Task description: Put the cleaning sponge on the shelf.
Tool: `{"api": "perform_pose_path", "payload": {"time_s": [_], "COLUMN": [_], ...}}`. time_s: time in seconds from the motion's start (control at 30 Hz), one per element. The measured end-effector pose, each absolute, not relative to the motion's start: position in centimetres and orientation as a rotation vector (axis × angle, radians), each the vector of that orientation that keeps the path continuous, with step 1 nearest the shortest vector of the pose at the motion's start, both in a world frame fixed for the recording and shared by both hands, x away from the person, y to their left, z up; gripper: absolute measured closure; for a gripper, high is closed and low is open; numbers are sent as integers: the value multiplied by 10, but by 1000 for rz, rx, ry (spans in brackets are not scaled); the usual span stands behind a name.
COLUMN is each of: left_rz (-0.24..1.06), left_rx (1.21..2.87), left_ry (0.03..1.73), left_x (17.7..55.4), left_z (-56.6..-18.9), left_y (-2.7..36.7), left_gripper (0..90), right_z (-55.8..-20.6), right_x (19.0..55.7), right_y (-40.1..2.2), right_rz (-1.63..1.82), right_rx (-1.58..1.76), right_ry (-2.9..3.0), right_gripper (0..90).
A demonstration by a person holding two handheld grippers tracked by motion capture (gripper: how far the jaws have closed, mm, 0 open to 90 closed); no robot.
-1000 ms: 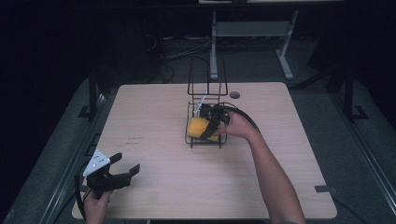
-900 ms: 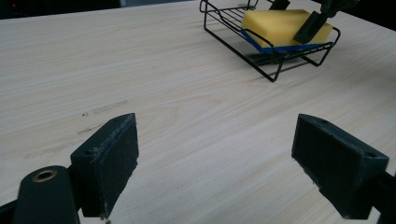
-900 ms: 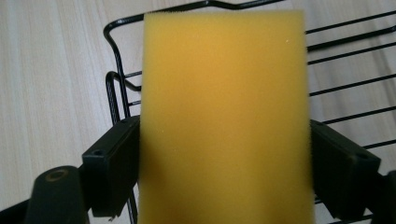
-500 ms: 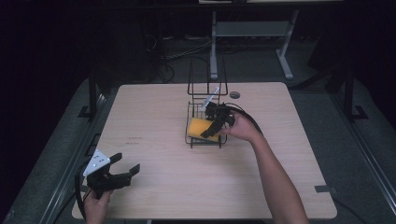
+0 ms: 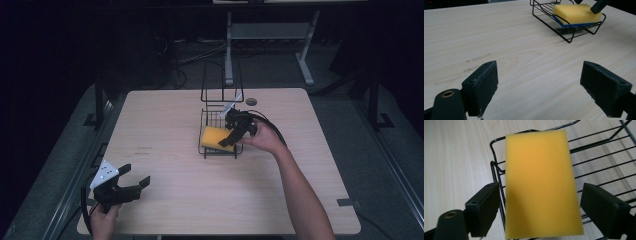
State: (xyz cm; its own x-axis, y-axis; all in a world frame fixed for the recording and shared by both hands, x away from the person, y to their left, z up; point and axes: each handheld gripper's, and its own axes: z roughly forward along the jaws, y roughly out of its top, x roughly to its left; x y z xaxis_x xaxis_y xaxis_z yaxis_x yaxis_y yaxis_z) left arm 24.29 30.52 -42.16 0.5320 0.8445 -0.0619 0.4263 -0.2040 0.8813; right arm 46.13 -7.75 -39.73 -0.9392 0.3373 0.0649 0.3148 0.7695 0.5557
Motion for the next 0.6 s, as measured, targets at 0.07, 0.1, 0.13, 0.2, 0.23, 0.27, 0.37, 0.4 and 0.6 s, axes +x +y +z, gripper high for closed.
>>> {"api": "perform_pose_path", "payload": {"time_s": [0.07,0.1,0.13,0.2,0.23,0.27,0.37,0.4,0.6], "left_rz": [554,552,552,553,553,553,550,551,549], "left_rx": [1827,1828,1829,1829,1831,1830,1831,1830,1831], "left_ry": [1050,1049,1049,1049,1047,1047,1049,1049,1048], "left_x": [243,243,243,243,244,244,244,244,245], "left_z": [-422,-422,-422,-422,-421,-421,-422,-422,-422], "left_y": [304,304,303,303,303,302,302,302,301], "left_gripper": [140,141,141,141,141,140,141,140,140], "right_z": [-398,-399,-399,-397,-396,-396,-396,-397,-397], "right_x": [460,460,460,458,458,458,457,456,452], "right_y": [-81,-82,-84,-87,-89,-91,-98,-100,-112], "right_rz": [917,908,907,919,932,933,954,950,943], "right_rx": [549,557,560,556,561,565,588,594,637], "right_ry": [2916,2921,2920,2906,2907,2906,2901,2893,2888], "right_gripper": [159,159,159,159,159,159,159,159,159]}}
